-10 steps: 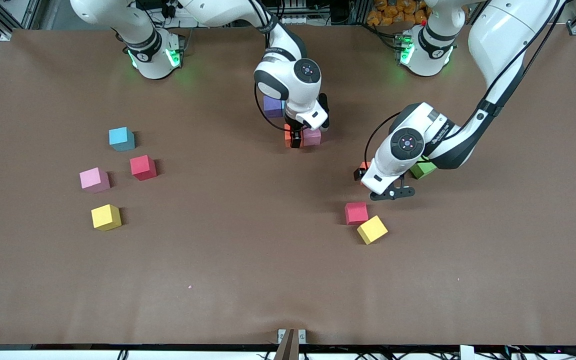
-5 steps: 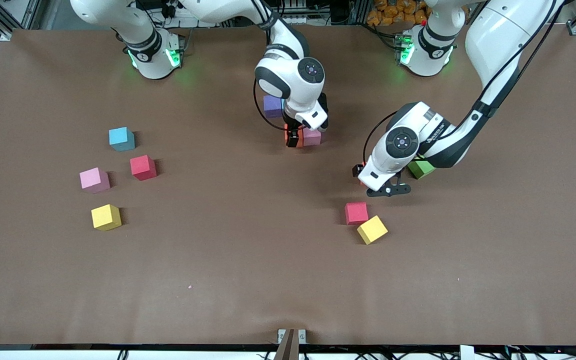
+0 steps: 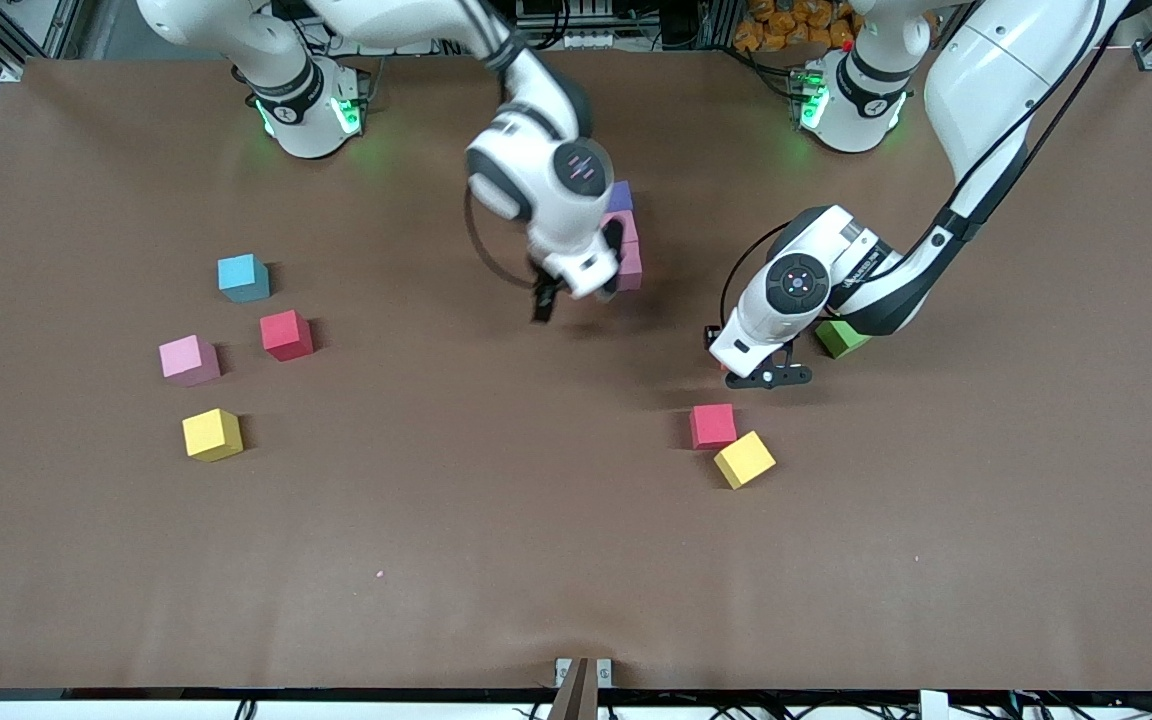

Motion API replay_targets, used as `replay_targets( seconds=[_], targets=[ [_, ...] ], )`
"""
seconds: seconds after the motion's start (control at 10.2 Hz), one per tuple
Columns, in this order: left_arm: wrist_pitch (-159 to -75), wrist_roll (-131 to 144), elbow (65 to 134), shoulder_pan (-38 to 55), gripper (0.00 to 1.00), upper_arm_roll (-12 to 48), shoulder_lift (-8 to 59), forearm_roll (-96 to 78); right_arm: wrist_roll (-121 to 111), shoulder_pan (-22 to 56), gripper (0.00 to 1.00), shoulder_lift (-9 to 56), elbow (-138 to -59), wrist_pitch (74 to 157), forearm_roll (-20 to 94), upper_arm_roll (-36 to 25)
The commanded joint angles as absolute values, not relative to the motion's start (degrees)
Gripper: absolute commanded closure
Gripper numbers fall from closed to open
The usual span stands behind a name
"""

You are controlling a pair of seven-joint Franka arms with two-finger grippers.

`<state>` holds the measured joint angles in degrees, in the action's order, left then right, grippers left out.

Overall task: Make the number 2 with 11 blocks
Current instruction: 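Carry the orange block with the left gripper while the right gripper grasps yellow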

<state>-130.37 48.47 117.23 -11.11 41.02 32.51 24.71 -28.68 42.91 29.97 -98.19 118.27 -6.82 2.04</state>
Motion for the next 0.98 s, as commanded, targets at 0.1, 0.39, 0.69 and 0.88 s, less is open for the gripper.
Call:
replay_targets(
  seconds=[0.1, 0.39, 0.69, 0.88],
  targets=[
    [-130.87, 50.17, 116.37, -10.20, 0.57, 41.48, 32.26, 25.75, -28.74, 27.11, 0.00, 28.13, -98.97, 118.65, -6.68, 2.99],
    [-127.38, 60.35, 108.84, -5.20, 0.61, 41.75, 31.90, 24.01, -28.74, 13.50, 0.00, 27.69, -99.14, 119.35, -7.03, 2.90],
    [-121.83, 66.16, 98.73, 0.07, 0.63, 41.66, 32.34, 15.05, -26.22, 3.98, 0.00, 28.21, -99.32, 121.81, -6.94, 2.90],
    [-121.64, 73.43, 95.73, 2.36, 0.65, 41.57, 32.52, 13.54, -18.15, 0.55, 0.00, 28.47, -99.23, 122.34, -7.03, 2.90]
  ],
)
